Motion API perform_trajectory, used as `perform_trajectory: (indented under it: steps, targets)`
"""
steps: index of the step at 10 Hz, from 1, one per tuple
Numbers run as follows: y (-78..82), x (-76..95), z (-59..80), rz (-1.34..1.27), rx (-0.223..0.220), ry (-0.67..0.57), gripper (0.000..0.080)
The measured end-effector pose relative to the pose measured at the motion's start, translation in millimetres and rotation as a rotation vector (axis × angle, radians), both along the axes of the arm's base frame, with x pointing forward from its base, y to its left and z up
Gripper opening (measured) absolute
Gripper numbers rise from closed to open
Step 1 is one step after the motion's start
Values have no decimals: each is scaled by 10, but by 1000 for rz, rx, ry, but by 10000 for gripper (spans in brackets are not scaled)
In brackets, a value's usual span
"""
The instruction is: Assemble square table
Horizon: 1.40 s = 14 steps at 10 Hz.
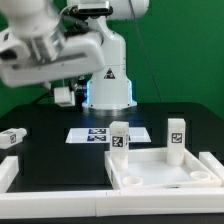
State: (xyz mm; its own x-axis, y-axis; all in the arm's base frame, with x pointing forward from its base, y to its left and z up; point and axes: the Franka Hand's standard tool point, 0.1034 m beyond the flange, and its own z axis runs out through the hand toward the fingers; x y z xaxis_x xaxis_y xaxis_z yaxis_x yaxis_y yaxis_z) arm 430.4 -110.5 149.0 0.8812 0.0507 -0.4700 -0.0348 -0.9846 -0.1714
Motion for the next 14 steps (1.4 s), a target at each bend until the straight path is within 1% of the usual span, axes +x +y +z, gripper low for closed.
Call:
perform_trajectory:
  steps: [1,2,3,4,5,6,7,8,9,10,11,12,13,14]
  targets:
    - [124,169,164,6,-16,-59,291]
    - [192,333,308,38,-25,-127,291]
    - [141,332,228,18,-32,-228,291]
    - [135,260,201,3,-31,-254,291]
    - [111,326,205,-4,-44,-339,291]
    - [105,332,202,-12,-56,-410,291]
    - [187,364,219,-37,-83,-458,291]
    - [368,579,351,-54,-123,-548,291]
    - [547,767,483,-64,-138,-617,291]
    - [708,939,579,-101,-146,-664,291]
    - [913,1199,679,-166,-162,-746,291]
    - [1106,1385,719,-215,-172,-799,291]
    - [1130,1464,783,-229,-170,-881,291]
    - [1113,1441,768,-235,-172,-935,291]
